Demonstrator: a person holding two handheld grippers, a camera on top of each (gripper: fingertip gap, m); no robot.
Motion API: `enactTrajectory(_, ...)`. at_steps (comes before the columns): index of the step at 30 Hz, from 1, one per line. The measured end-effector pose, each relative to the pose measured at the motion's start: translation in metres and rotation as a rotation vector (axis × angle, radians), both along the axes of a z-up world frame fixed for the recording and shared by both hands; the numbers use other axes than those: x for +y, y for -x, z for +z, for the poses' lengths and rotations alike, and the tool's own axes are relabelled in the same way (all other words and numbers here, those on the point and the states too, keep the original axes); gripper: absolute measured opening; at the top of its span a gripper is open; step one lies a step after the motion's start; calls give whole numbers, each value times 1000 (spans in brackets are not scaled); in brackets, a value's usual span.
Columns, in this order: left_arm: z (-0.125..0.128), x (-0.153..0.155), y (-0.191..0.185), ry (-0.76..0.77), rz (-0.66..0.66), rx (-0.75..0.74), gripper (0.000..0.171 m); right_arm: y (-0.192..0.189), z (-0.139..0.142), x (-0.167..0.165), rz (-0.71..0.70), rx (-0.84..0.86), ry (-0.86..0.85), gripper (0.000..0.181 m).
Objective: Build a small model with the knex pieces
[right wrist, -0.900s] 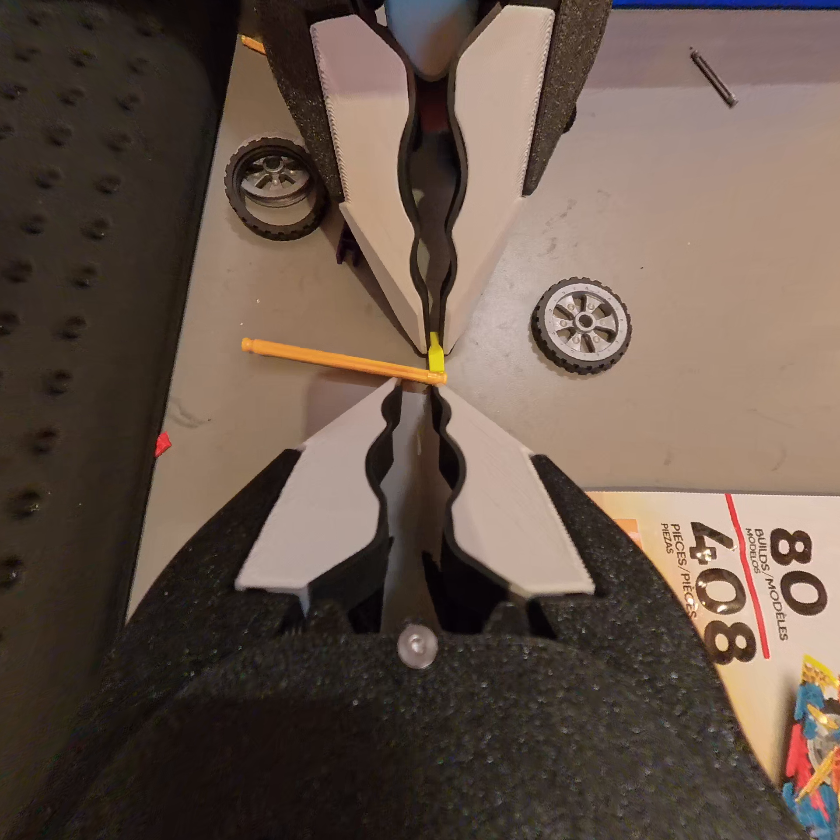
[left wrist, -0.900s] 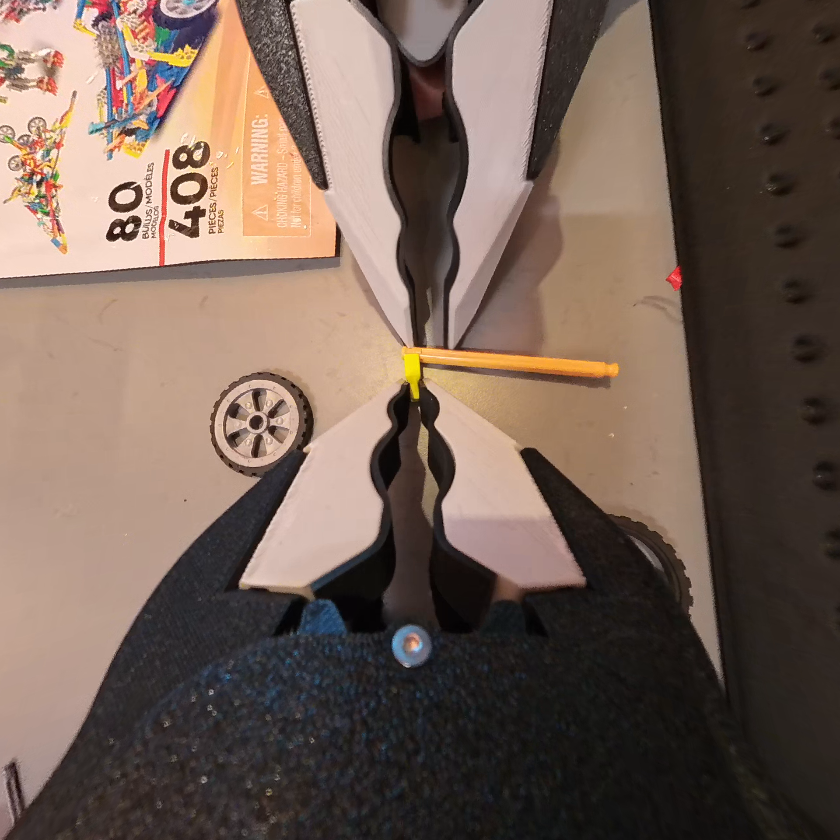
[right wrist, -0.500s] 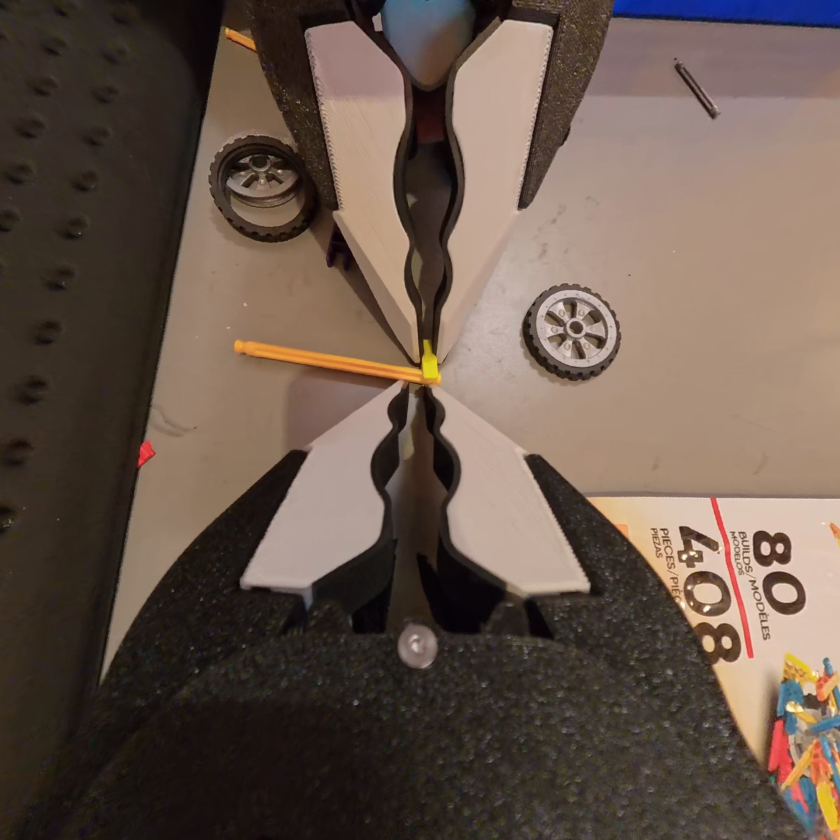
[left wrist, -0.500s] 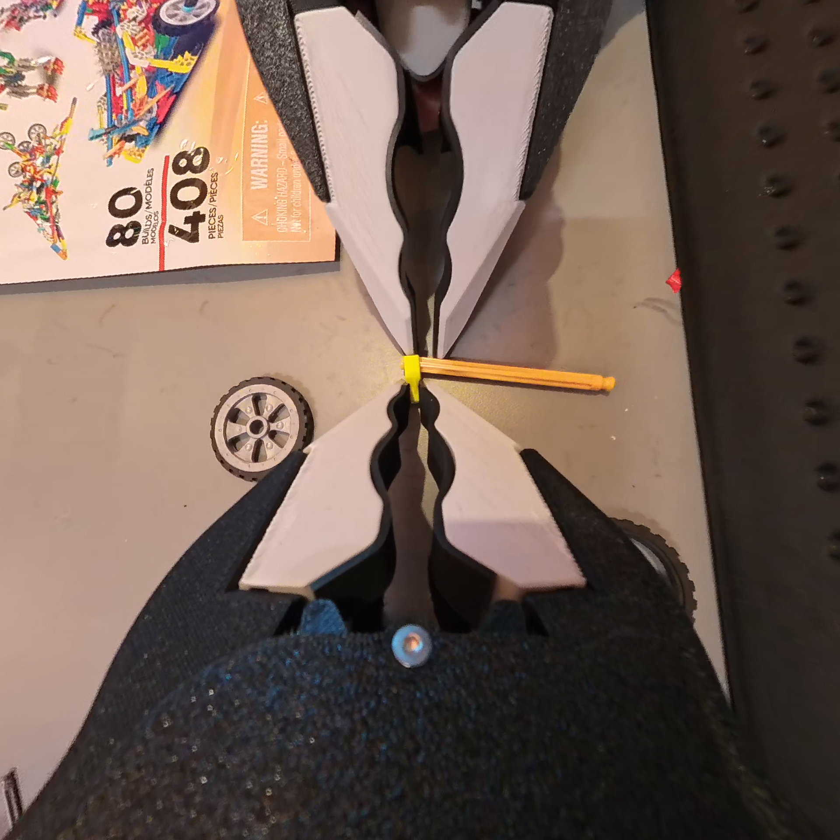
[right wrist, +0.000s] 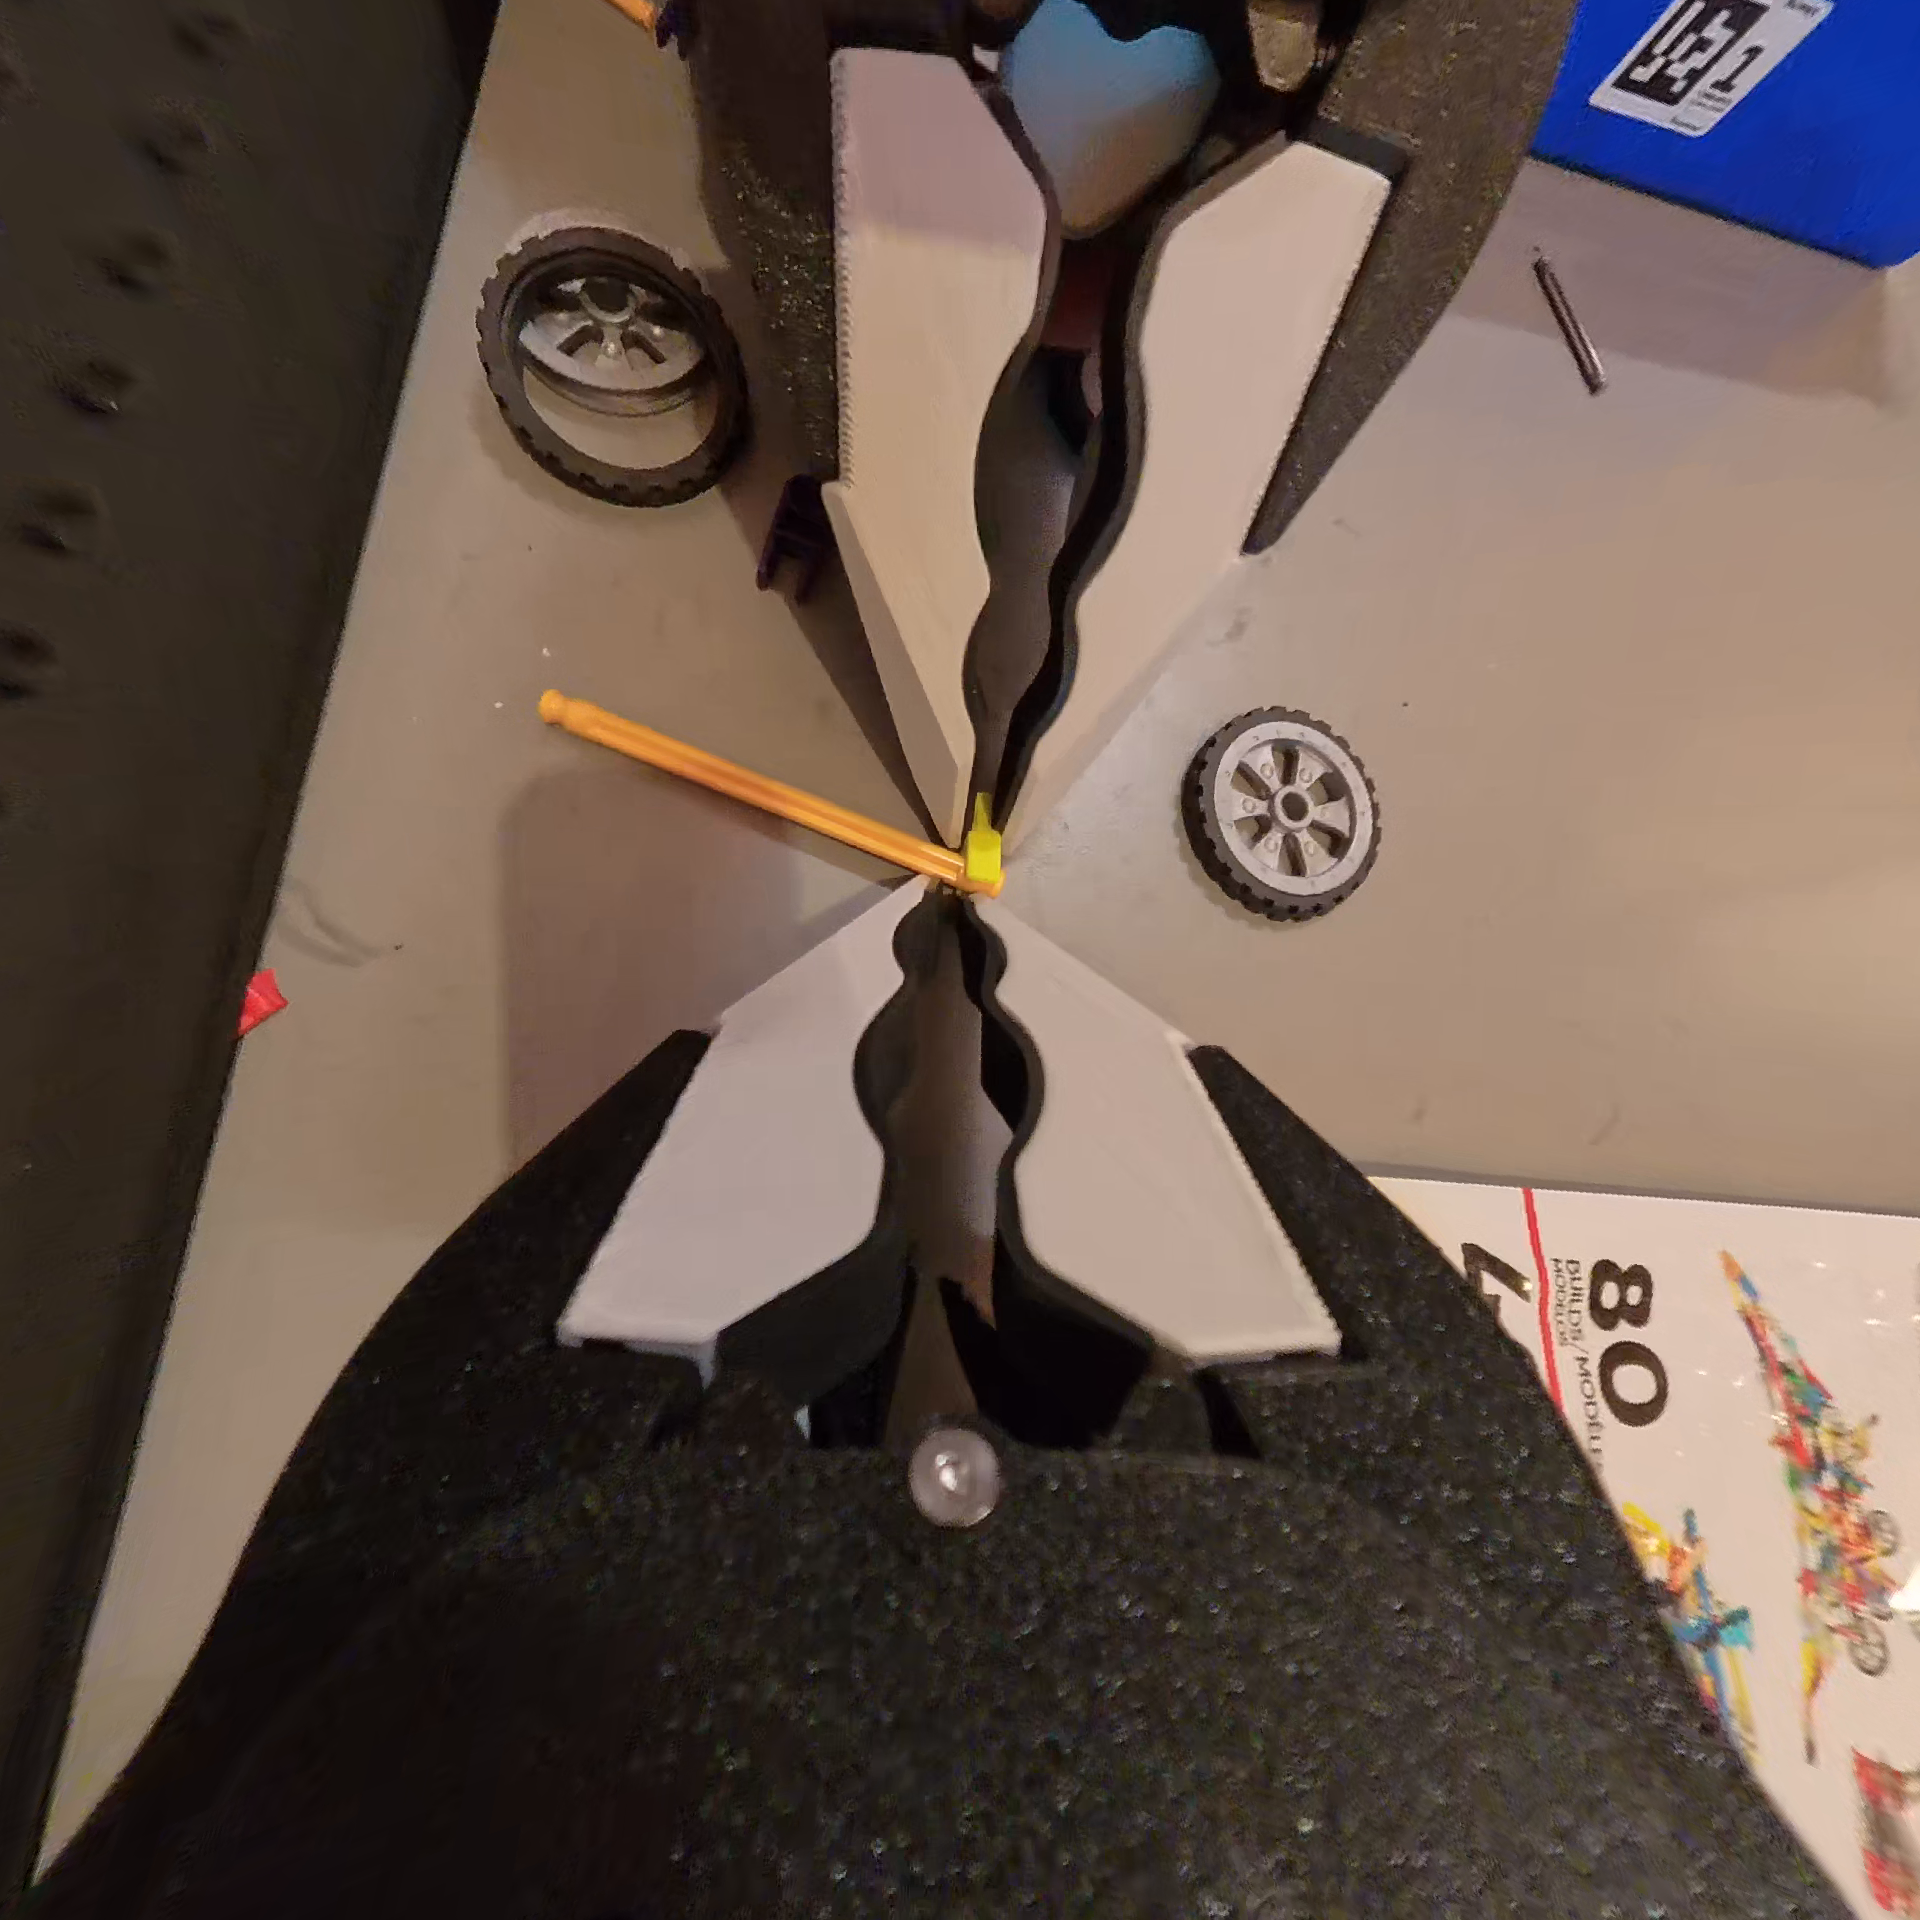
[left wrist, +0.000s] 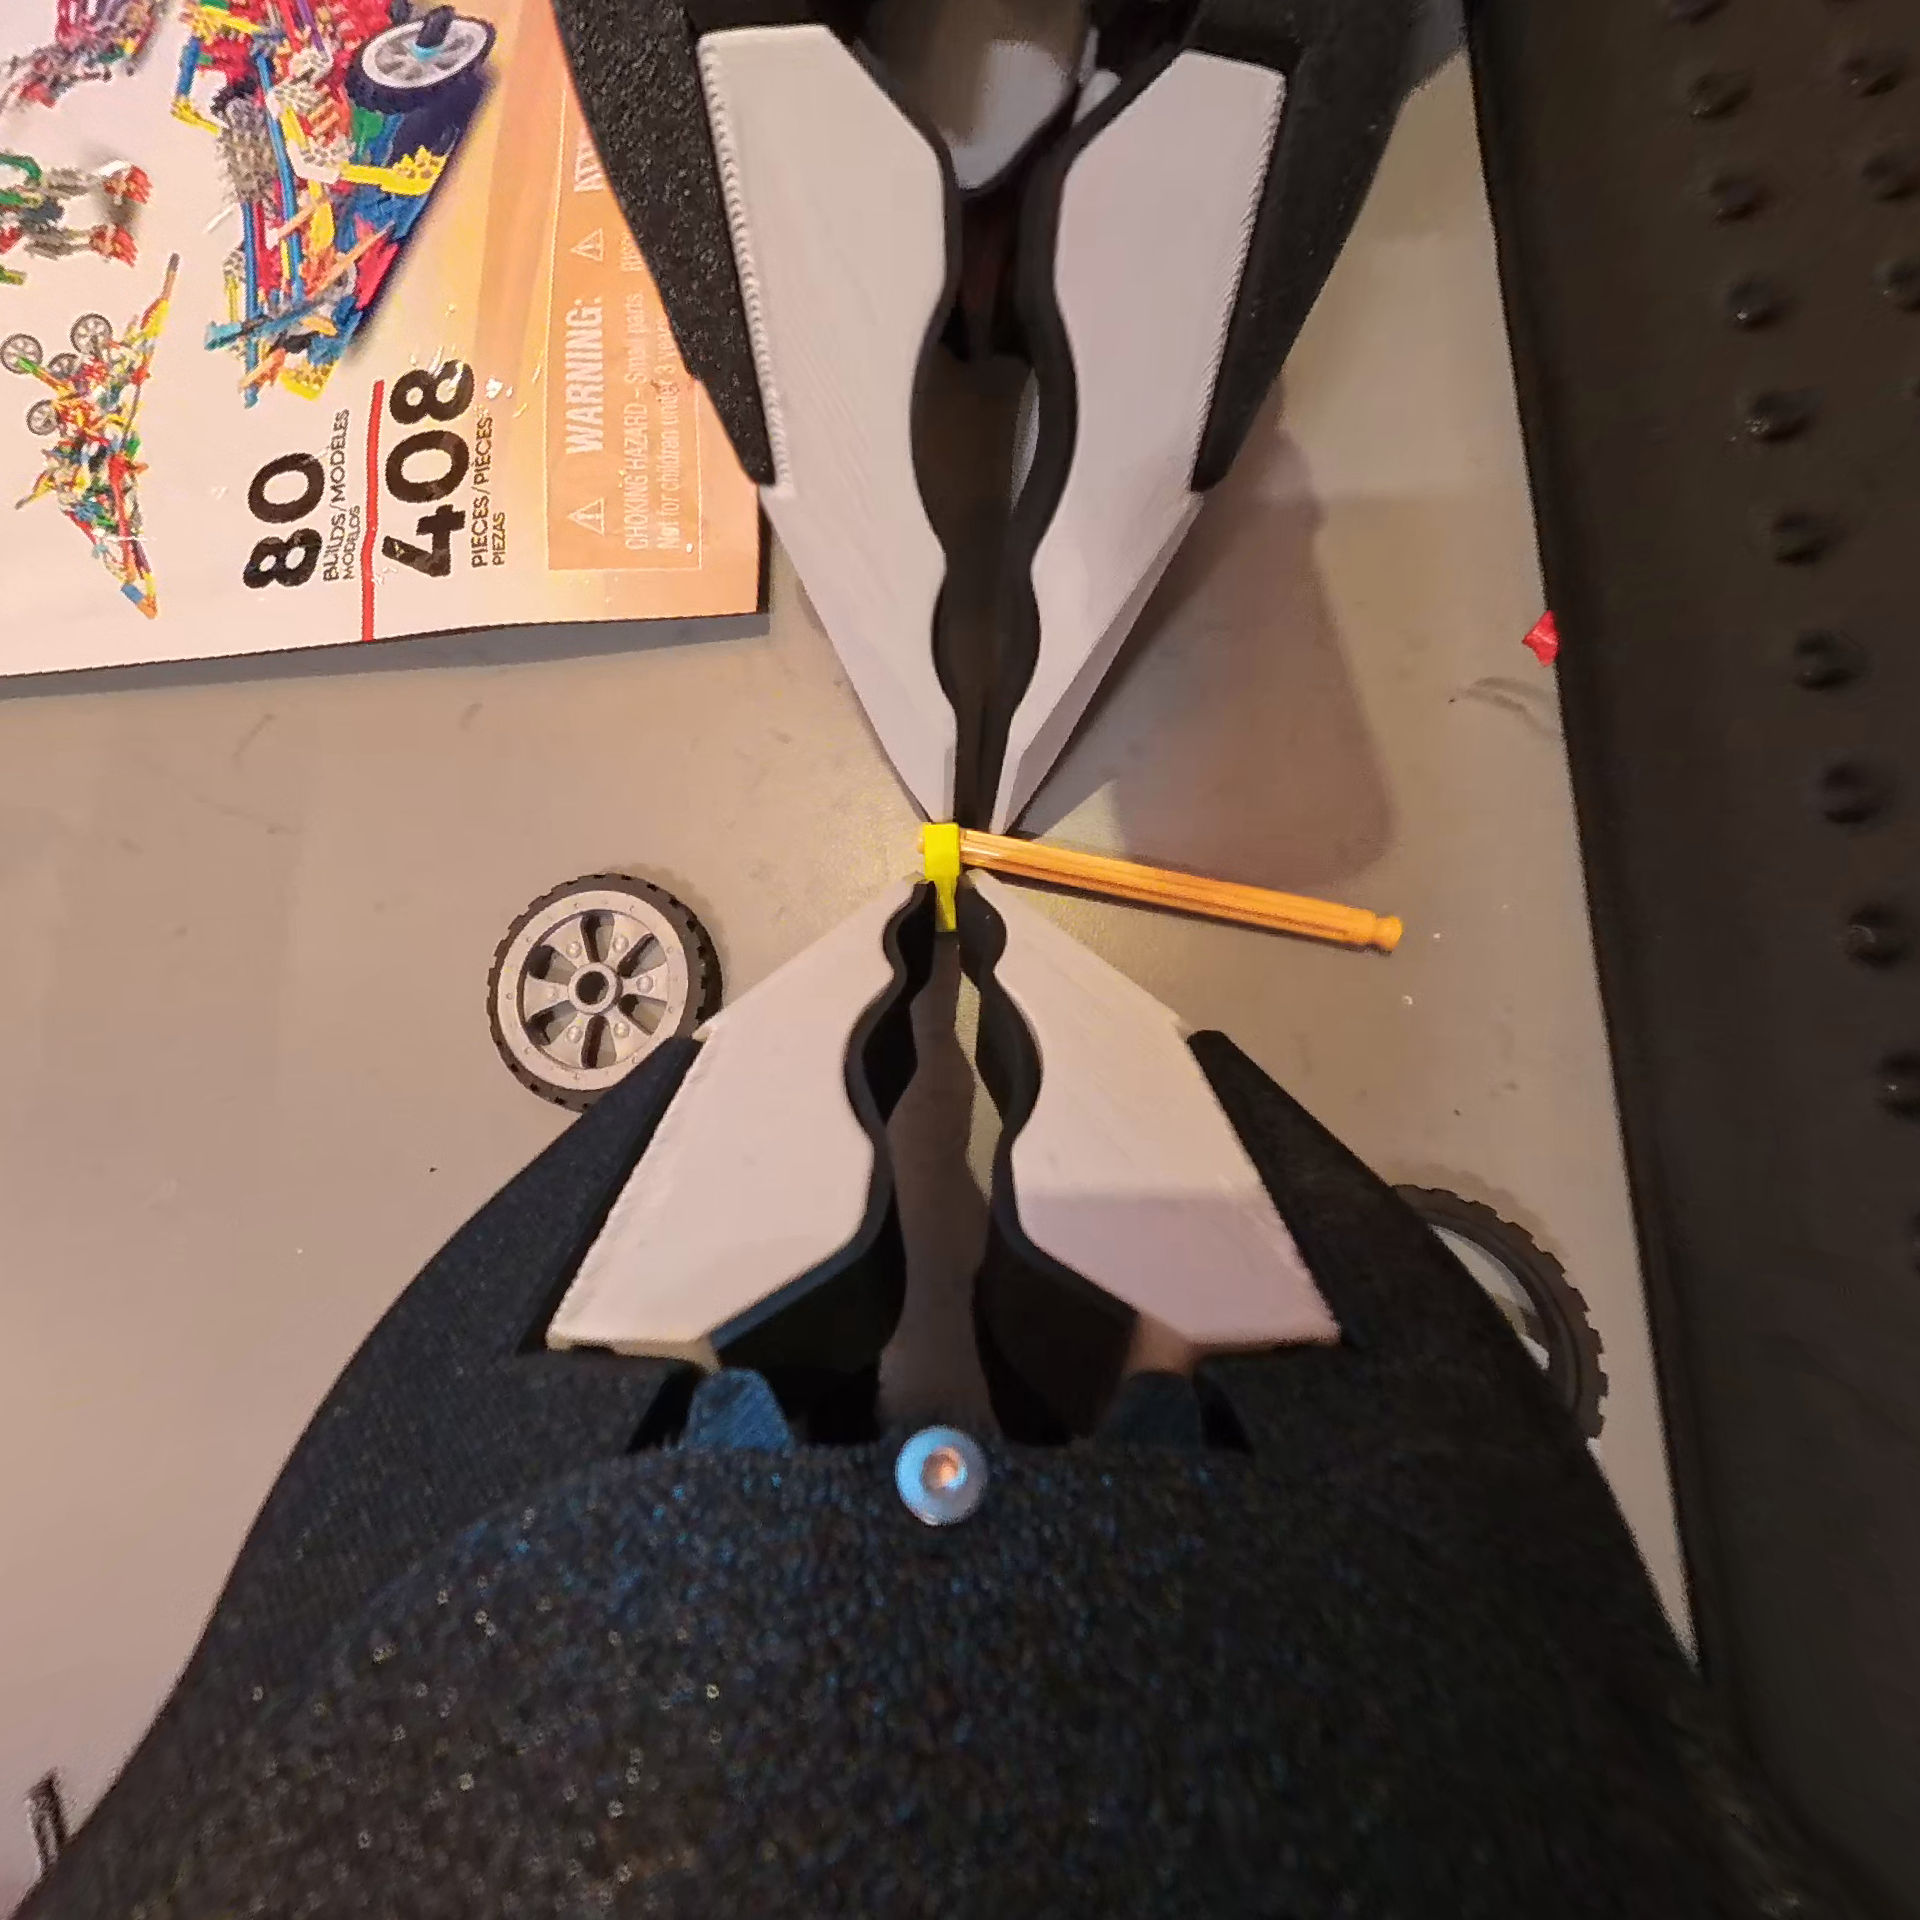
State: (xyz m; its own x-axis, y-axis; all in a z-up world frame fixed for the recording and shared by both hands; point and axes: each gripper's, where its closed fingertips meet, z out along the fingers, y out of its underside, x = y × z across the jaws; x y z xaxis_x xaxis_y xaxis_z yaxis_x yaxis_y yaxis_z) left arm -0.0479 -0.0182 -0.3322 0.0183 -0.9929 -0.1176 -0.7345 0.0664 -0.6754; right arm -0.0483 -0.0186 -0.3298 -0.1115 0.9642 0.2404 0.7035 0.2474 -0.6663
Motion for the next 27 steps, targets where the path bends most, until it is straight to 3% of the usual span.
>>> enactTrajectory(13,-1,0,0,-10,-10,-1,1,-8,0,1,-40,2,52,15)
enactTrajectory(27,-1,0,-1,-15,-4,-8,1,-3,0,0,-46,37,94,10)
